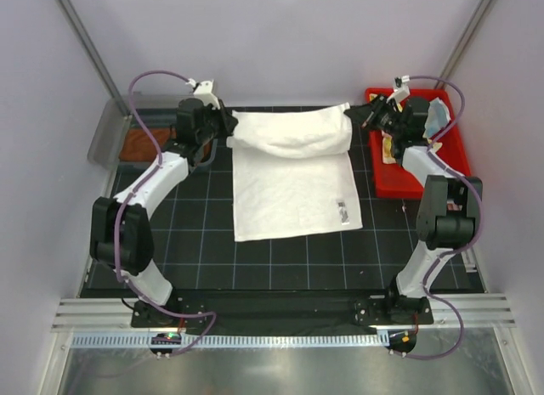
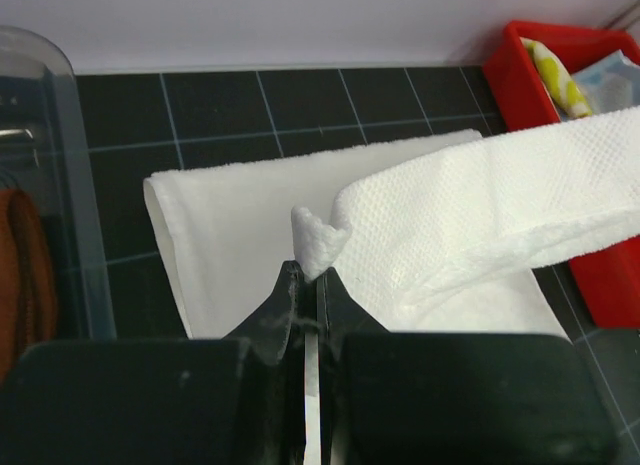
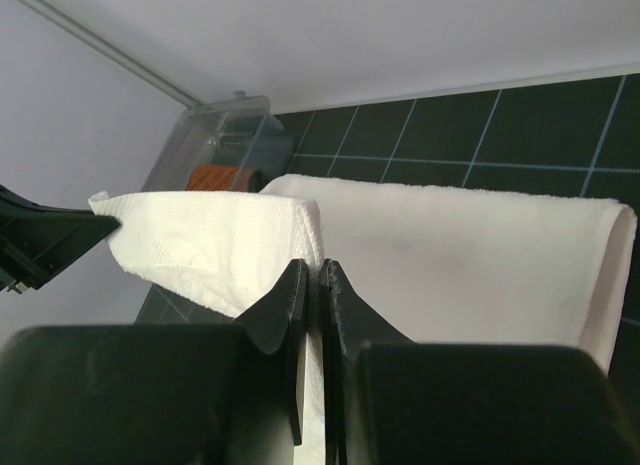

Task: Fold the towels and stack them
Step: Fold the towel

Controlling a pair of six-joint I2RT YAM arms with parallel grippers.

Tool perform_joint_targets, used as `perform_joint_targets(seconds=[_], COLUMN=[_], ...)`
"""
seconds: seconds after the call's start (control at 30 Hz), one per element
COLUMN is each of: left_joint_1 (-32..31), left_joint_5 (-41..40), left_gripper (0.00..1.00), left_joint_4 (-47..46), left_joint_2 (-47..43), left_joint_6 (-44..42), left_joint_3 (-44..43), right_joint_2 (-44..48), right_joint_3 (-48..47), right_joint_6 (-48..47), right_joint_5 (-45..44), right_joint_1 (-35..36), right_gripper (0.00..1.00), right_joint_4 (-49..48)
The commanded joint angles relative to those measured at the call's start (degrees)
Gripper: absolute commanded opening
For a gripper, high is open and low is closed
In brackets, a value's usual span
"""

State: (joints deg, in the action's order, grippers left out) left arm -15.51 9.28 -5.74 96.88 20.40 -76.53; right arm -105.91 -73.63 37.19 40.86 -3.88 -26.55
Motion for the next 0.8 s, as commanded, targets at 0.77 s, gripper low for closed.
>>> perform_joint_targets(seconds=[0.77], left_joint_1=[-7.7], left_joint_5=[-2.1], left_gripper=[0.00], left_joint_4=[1.1], left_joint_2=[-22.0], left_joint_6=[4.3], left_joint_3=[25.1], right_joint_2=[21.3], right_joint_3=[22.8], right_joint_6=[-10.5], right_joint_5=[-0.4], right_joint_1=[-1.3], right_gripper=[0.01], right_joint_4=[8.5])
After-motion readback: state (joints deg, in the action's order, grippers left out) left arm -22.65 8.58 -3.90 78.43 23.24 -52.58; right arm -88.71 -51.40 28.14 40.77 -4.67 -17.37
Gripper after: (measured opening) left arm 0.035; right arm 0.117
